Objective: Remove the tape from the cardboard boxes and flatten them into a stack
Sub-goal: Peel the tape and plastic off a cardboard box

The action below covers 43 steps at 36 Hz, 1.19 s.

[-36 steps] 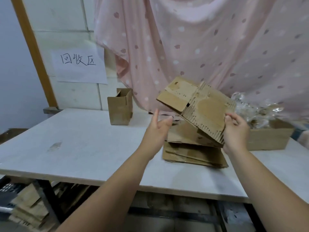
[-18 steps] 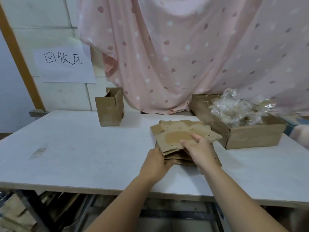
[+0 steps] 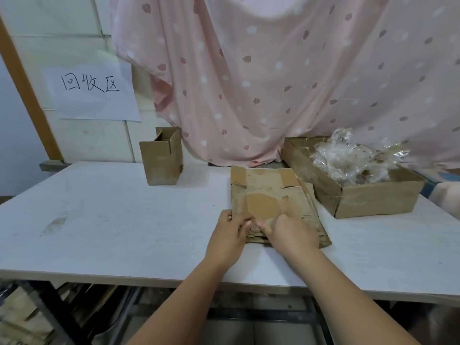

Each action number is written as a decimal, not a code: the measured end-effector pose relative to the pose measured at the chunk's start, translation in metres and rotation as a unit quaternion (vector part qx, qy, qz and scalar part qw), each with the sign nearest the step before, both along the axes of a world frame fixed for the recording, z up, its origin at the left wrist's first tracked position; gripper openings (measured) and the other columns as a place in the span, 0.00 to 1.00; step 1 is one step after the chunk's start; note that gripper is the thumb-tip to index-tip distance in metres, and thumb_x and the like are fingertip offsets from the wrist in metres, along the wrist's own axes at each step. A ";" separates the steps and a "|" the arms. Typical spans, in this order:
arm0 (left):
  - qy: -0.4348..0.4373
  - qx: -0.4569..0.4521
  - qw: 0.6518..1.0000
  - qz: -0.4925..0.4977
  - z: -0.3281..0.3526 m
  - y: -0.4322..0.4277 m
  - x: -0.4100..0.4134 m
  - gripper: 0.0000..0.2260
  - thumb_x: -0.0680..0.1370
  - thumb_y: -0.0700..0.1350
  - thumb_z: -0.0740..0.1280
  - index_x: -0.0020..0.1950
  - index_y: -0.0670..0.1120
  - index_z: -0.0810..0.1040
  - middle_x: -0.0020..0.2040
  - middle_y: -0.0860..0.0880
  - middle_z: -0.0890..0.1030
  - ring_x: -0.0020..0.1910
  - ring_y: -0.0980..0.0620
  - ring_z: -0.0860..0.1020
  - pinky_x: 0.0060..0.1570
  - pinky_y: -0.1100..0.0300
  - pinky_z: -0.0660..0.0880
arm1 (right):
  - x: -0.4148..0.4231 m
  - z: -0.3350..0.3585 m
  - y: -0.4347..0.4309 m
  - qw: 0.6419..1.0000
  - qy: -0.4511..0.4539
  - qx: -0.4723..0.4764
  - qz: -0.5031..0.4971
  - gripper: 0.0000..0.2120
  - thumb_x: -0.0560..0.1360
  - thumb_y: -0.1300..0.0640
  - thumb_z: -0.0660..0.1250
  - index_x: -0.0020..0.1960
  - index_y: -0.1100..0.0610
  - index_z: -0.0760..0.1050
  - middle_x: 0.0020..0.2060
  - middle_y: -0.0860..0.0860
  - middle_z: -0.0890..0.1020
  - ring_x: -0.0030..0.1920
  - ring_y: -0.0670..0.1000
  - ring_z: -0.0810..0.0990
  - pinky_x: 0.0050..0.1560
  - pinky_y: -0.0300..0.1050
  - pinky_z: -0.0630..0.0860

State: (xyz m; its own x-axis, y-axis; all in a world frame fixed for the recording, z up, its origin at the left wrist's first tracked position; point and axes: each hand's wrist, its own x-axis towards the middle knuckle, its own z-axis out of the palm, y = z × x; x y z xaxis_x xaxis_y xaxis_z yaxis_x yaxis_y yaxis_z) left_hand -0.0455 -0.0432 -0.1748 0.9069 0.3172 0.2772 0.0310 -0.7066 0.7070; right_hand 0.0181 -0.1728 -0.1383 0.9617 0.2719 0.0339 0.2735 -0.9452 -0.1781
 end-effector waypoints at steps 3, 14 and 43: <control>-0.007 0.017 1.000 0.017 -0.002 -0.001 0.000 0.11 0.81 0.50 0.60 0.61 0.53 0.76 0.67 0.50 0.56 0.53 0.55 0.73 0.54 0.68 0.67 | 0.001 0.001 -0.002 0.999 -0.019 -0.032 0.003 0.37 0.74 0.29 0.52 0.65 0.59 0.68 0.49 0.55 0.81 0.49 0.56 0.79 0.37 0.45 0.70; 0.004 -0.171 0.985 0.012 0.007 0.013 -0.002 0.15 0.78 0.52 0.64 0.65 0.54 0.74 0.70 0.55 0.66 0.64 0.56 0.71 0.64 0.60 0.68 | 0.025 -0.016 0.002 0.997 -0.019 0.061 0.035 0.36 0.78 0.36 0.53 0.74 0.62 0.56 0.52 0.59 0.81 0.52 0.60 0.79 0.47 0.50 0.75; -0.053 -0.134 0.977 0.160 0.005 0.104 0.056 0.33 0.74 0.49 0.71 0.75 0.56 0.59 0.77 0.52 0.45 0.75 0.51 0.54 0.71 0.57 0.57 | 0.141 -0.022 0.045 0.894 0.136 0.423 0.060 0.22 0.77 0.59 0.67 0.70 0.53 0.69 0.67 0.52 0.72 0.65 0.53 0.73 0.58 0.39 0.67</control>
State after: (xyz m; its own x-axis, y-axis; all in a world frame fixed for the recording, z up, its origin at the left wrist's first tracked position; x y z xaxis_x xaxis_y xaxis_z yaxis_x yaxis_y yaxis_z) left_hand 0.0108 0.0605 -0.1698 0.7209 0.6530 0.2321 0.1368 -0.4624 0.8761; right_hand 0.1595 -0.1283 -0.1598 0.9317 0.3604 0.0458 0.2016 -0.4078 -0.8905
